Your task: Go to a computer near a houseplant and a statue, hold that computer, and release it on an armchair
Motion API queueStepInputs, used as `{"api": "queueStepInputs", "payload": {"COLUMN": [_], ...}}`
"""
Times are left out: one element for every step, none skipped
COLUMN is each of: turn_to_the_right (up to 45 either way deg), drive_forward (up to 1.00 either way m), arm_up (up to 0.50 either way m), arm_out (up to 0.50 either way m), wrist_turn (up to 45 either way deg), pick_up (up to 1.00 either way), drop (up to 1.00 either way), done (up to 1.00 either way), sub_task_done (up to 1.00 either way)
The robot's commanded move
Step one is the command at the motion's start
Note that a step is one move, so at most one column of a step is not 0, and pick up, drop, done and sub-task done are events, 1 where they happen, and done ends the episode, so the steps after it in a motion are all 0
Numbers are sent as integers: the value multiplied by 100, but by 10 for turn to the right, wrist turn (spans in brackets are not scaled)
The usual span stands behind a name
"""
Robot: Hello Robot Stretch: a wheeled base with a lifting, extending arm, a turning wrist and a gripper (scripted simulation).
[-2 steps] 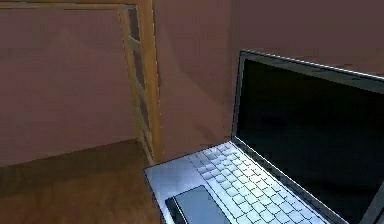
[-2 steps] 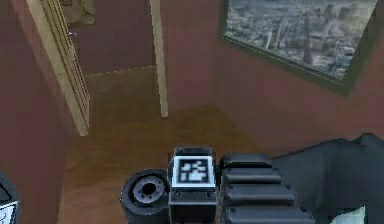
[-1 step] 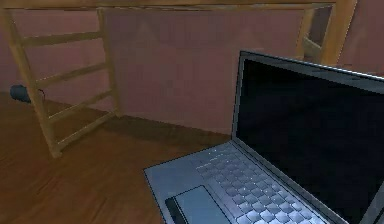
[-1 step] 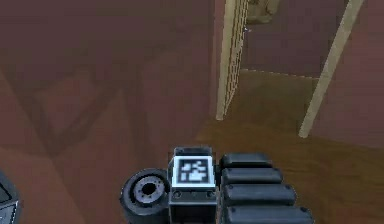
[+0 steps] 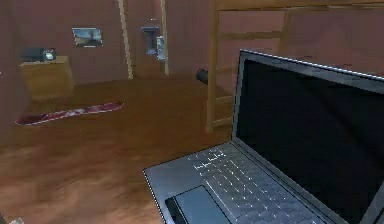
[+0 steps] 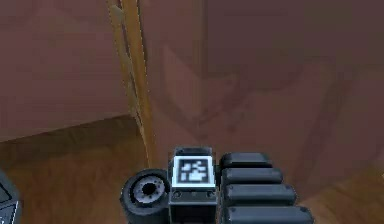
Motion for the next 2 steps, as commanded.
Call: {"api": "queueStepInputs", "payload": {"turn_to_the_right": [-450, -120], "drive_forward": [0, 0], "arm_up": [0, 0], "arm_out": [0, 0], "wrist_turn": [0, 0], "pick_up": [0, 0], "drop": [0, 0], "done": [0, 0], "sub_task_done": [0, 0]}}
